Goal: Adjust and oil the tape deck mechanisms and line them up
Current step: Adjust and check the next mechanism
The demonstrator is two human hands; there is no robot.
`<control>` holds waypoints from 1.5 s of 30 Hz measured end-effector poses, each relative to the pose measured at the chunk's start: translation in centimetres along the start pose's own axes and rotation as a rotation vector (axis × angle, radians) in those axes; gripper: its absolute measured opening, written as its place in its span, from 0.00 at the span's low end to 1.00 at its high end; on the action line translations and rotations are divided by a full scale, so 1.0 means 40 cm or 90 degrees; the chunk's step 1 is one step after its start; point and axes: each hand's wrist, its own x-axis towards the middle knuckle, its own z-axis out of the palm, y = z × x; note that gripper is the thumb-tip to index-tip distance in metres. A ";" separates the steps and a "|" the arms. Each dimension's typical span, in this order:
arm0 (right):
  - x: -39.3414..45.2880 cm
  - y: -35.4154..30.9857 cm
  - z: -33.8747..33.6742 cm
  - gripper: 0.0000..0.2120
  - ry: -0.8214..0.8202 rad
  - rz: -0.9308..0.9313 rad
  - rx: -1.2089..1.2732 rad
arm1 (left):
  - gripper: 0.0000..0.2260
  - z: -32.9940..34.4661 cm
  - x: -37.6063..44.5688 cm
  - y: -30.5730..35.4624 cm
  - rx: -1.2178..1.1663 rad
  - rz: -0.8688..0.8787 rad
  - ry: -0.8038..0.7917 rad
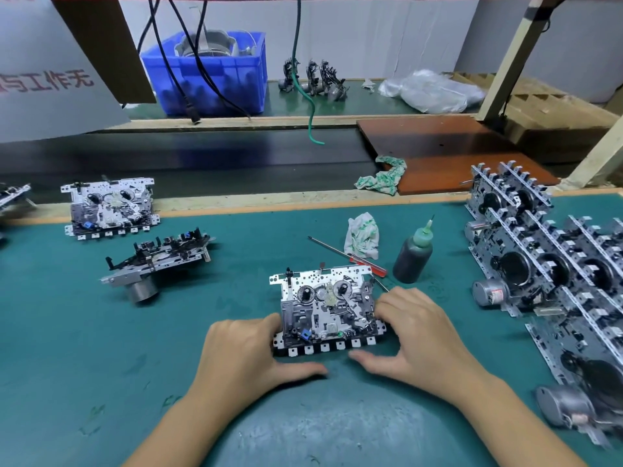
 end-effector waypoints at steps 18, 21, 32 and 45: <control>0.019 -0.054 -0.035 0.20 0.000 0.146 0.493 | 0.24 -0.046 -0.017 -0.007 -0.366 -0.024 0.088; 0.025 -0.059 -0.048 0.19 -0.031 0.225 0.675 | 0.29 -0.038 -0.024 0.006 -0.397 -0.009 0.070; 0.022 -0.043 -0.035 0.29 -0.096 0.291 0.539 | 0.22 -0.019 -0.012 0.002 -0.411 -0.105 0.104; 0.043 -0.051 -0.047 0.16 -0.104 0.231 0.609 | 0.10 -0.085 0.063 0.069 -0.337 0.021 0.090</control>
